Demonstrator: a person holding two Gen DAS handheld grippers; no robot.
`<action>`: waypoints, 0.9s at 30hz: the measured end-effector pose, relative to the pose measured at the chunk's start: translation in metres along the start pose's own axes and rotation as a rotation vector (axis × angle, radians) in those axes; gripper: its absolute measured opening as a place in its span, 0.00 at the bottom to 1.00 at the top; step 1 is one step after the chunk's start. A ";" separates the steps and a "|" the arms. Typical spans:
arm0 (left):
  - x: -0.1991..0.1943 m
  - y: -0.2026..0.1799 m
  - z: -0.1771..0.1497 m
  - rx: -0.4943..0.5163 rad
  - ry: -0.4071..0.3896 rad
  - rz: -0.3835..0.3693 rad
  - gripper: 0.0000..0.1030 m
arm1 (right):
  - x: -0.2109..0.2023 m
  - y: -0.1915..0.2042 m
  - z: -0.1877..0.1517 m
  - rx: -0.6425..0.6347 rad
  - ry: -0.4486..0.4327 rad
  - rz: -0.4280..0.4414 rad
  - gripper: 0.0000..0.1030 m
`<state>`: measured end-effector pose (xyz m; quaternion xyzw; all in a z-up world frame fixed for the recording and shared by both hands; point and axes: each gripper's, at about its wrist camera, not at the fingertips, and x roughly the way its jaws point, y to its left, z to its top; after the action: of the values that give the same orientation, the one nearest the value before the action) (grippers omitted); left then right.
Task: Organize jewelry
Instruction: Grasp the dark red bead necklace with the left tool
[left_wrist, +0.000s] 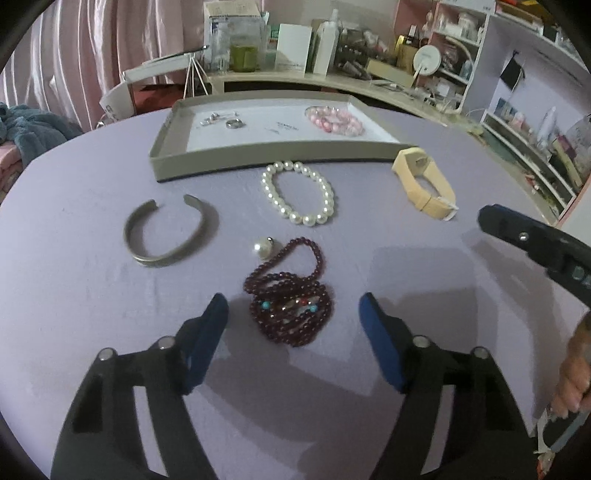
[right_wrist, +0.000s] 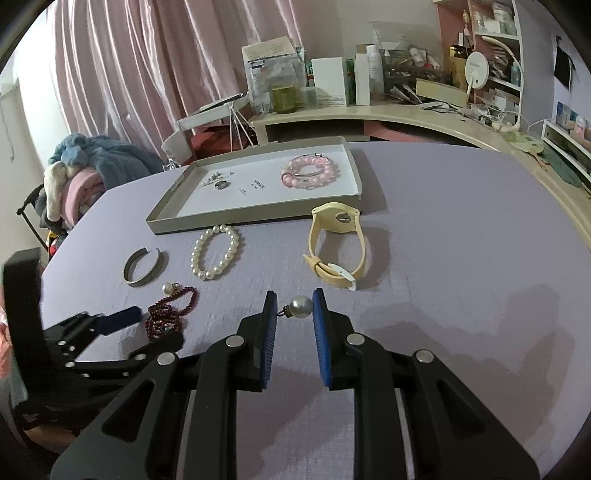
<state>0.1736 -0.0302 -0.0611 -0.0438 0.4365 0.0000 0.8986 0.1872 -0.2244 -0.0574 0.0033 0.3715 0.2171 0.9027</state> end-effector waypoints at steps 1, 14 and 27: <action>0.001 -0.002 0.000 0.007 0.004 0.004 0.68 | -0.001 -0.001 -0.001 0.003 -0.001 0.003 0.20; -0.008 -0.003 -0.005 0.030 -0.003 -0.065 0.08 | -0.012 0.002 -0.001 0.010 -0.021 0.027 0.20; -0.104 0.022 0.035 0.038 -0.211 -0.091 0.08 | -0.045 0.011 0.025 -0.003 -0.128 0.040 0.20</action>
<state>0.1354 -0.0021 0.0401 -0.0463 0.3368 -0.0446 0.9394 0.1712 -0.2283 -0.0074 0.0231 0.3123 0.2348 0.9202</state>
